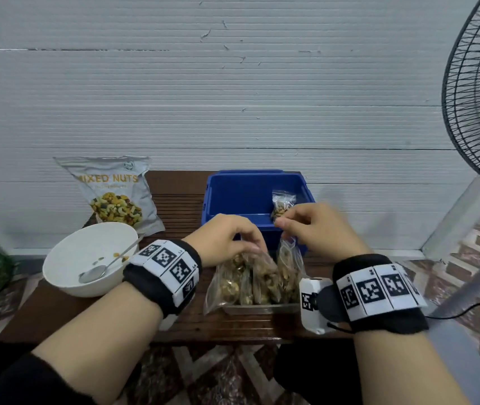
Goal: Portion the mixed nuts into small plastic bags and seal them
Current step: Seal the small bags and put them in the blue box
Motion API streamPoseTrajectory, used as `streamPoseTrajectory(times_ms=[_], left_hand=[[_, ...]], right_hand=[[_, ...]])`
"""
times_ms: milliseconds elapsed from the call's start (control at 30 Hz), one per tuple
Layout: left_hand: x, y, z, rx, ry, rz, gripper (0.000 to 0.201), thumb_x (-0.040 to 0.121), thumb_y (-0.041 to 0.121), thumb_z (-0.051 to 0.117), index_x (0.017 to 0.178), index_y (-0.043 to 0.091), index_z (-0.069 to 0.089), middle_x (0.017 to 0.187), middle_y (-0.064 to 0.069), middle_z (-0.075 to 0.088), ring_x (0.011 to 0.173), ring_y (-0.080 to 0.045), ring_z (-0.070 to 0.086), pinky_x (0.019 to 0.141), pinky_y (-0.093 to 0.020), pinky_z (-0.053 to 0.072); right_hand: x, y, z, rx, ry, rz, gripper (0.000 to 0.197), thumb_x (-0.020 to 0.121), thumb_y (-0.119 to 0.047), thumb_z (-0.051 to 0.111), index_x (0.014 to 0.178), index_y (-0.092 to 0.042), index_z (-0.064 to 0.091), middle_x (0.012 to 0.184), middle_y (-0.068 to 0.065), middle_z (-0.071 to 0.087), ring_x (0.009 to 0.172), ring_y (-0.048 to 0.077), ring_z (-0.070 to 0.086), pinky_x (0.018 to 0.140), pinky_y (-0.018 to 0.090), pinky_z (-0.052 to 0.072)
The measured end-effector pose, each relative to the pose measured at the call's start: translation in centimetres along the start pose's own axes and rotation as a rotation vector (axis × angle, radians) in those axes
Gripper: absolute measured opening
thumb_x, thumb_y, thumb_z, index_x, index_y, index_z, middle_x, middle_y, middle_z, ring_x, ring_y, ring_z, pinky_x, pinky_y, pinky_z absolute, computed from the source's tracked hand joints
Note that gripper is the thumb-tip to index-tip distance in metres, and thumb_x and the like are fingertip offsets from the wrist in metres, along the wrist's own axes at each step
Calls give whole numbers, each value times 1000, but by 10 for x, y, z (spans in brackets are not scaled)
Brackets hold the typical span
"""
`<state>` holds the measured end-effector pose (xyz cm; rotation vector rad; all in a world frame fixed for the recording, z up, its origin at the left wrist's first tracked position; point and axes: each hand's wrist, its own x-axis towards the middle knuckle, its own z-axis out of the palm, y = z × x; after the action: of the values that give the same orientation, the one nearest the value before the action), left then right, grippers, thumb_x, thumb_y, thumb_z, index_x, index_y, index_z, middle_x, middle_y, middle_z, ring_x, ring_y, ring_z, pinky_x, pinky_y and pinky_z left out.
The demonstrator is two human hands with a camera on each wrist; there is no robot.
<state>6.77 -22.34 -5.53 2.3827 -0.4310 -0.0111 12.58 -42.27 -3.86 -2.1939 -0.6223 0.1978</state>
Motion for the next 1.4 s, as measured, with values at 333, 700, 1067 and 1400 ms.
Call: streamPoseTrajectory(times_ms=[333,700,1067,1400], left_hand=[[0,0,-23,-88,176,-62,19,93,15,62,89,33,65,87,15,66,78,8,58,69,-6,39],[0,3,-29,-1,274,-60,21,92,21,62,78,35,57,80,8,63,76,-10,57,71,-21,43],[1,11,-29,-4,248,-1,13,90,25,63,85,34,55,89,15,60,84,3,55,73,-8,39],[6,9,-24,28,336,44,15,87,19,69,81,28,60,83,13,59,79,1,53,74,-6,36]], right_hand=[[-6,-12,-2,226,-73,-72,32,68,-51,73,79,-21,75,75,-3,72,66,2,60,65,17,49],[7,-10,6,186,72,-102,11,80,-23,75,71,-22,68,64,-11,66,58,-6,58,57,9,41],[14,-10,8,145,83,-154,10,85,-18,70,75,-19,67,77,3,70,78,24,65,76,37,54],[12,-16,11,164,22,-195,9,85,-22,70,77,-24,66,77,-3,67,79,19,65,75,31,51]])
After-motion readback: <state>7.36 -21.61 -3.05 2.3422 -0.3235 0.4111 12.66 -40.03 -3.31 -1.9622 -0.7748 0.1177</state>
